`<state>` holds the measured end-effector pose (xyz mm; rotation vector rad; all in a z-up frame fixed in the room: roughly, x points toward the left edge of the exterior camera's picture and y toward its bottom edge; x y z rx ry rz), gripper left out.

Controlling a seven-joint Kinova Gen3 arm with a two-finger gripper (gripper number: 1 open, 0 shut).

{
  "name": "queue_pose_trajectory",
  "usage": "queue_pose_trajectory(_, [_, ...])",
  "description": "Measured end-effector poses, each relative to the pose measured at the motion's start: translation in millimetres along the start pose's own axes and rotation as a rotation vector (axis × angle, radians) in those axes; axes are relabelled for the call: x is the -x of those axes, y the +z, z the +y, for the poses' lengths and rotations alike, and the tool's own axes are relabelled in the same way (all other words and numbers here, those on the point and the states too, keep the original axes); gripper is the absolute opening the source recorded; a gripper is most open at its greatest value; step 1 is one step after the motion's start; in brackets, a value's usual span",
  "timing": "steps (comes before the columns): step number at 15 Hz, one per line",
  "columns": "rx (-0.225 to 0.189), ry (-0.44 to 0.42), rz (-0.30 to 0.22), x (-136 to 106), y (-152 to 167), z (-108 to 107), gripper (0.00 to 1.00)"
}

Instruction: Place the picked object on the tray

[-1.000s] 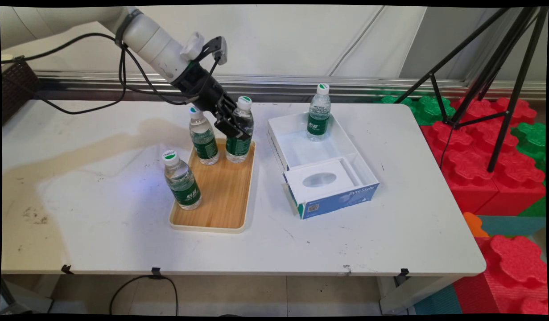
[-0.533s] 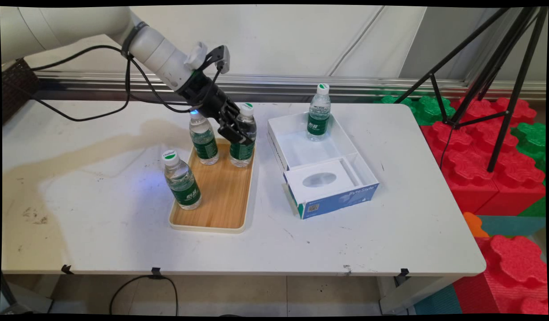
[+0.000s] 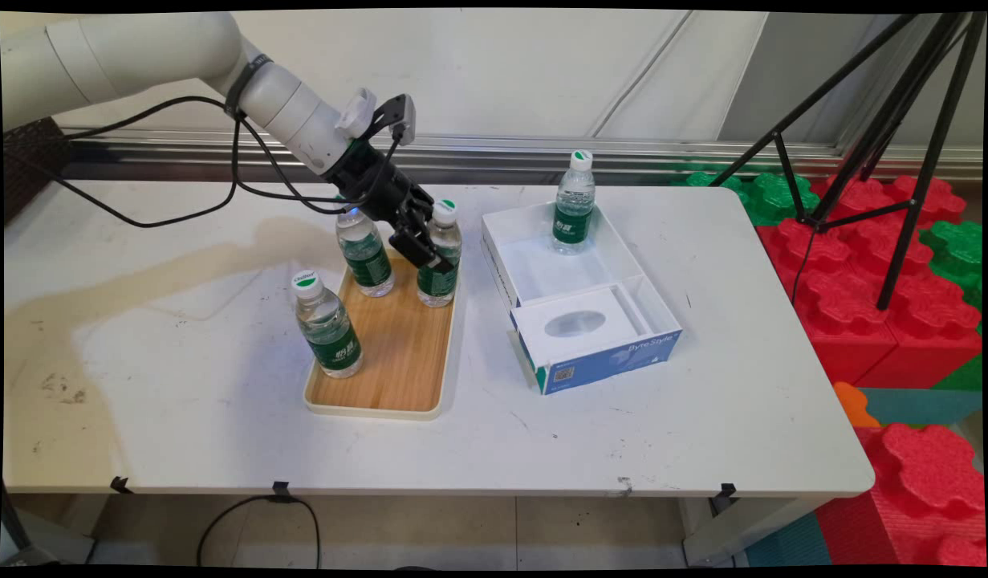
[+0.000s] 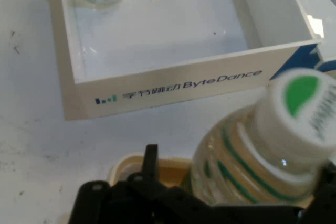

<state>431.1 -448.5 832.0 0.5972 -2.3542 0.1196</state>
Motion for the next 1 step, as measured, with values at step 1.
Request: queue_pose_trajectory(1, [0.001, 0.003, -0.001, 1.0, 0.5, 0.3, 1.0])
